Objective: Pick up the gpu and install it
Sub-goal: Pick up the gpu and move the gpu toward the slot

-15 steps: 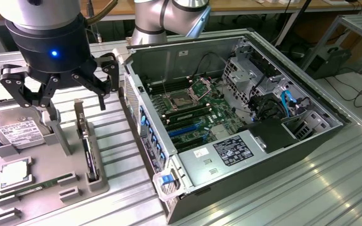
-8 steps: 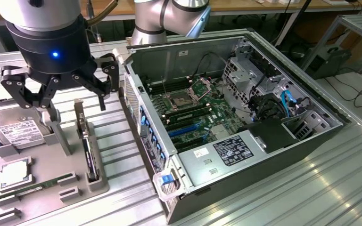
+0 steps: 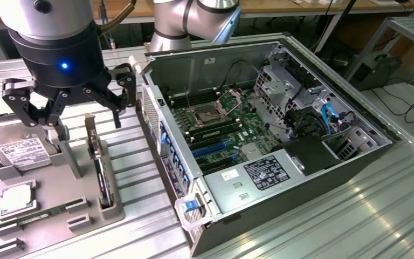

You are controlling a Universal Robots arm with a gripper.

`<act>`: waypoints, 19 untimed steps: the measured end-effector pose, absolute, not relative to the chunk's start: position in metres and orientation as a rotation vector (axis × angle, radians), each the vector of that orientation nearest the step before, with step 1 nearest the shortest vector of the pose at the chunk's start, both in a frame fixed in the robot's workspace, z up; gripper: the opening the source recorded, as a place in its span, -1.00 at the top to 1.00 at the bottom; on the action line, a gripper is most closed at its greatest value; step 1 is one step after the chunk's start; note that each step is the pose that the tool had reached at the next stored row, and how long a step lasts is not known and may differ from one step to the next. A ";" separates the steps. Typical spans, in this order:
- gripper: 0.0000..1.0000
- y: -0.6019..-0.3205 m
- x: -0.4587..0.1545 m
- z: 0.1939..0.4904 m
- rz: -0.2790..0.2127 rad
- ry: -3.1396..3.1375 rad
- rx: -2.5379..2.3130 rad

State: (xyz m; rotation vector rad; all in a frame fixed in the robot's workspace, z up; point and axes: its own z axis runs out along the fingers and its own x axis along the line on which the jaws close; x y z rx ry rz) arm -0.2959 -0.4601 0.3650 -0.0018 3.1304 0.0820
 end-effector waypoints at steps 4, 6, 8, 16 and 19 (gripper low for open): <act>-0.62 -0.460 -0.298 0.363 0.082 3.130 -0.003; -0.62 -0.460 -0.298 0.362 0.082 3.130 -0.003; -0.62 -0.460 -0.299 0.361 0.082 3.130 -0.003; -0.62 -0.460 -0.300 0.358 0.083 3.130 -0.003; -0.62 -0.461 -0.300 0.354 0.085 3.130 -0.003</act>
